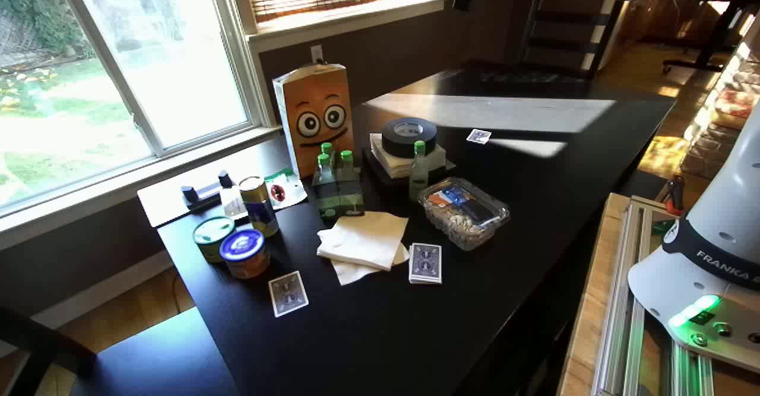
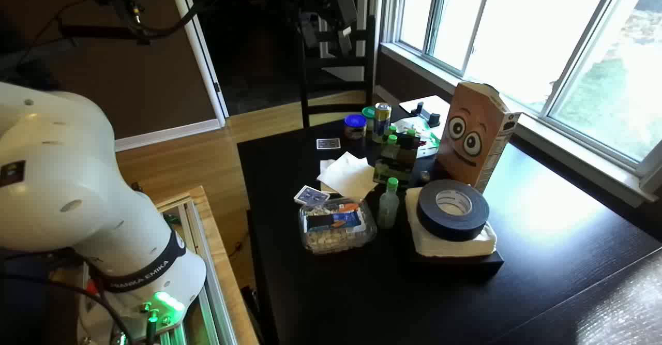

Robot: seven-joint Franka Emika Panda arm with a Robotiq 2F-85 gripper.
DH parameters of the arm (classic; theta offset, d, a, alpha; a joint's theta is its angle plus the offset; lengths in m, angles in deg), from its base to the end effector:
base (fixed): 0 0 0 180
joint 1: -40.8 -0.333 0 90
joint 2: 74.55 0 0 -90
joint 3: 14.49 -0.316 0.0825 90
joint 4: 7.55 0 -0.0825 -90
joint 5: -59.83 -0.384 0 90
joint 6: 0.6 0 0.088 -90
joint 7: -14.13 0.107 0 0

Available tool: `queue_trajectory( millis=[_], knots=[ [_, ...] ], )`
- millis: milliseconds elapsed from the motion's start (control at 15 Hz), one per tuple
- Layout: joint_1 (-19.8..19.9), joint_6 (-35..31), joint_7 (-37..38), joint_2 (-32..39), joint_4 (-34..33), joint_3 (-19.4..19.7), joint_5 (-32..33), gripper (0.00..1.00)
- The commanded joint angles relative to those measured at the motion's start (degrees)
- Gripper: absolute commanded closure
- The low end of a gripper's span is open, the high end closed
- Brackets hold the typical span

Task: Put the glass bottle in the box.

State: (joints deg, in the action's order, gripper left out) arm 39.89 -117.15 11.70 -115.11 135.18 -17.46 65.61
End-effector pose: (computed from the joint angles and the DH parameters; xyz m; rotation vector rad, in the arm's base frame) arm 0.3613 0.0215 0.5447 2.9841 0.2028 0.3769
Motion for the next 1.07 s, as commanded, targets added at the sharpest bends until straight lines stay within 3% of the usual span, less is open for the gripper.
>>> queue_trajectory(
  millis=[0, 267, 533, 733, 867, 1000],
  knots=[
    [-0.4, 0.1, 0.2, 0.0, -0.1, 0.3, 0.2, 0.0],
    [2.8, -1.8, 5.4, 5.2, 0.1, 0.8, 0.6, 0.0],
    [6.6, -11.1, 12.7, 16.0, 1.6, 2.0, 0.2, 0.0],
    [6.0, -14.0, 13.7, 26.0, 0.9, 3.6, -4.1, 0.0],
    [7.1, -20.2, 17.5, 32.3, 0.9, 3.0, -1.7, 0.0],
    [6.9, -21.5, 19.5, 36.6, -0.2, 3.5, -2.0, 0.0]
  ],
)
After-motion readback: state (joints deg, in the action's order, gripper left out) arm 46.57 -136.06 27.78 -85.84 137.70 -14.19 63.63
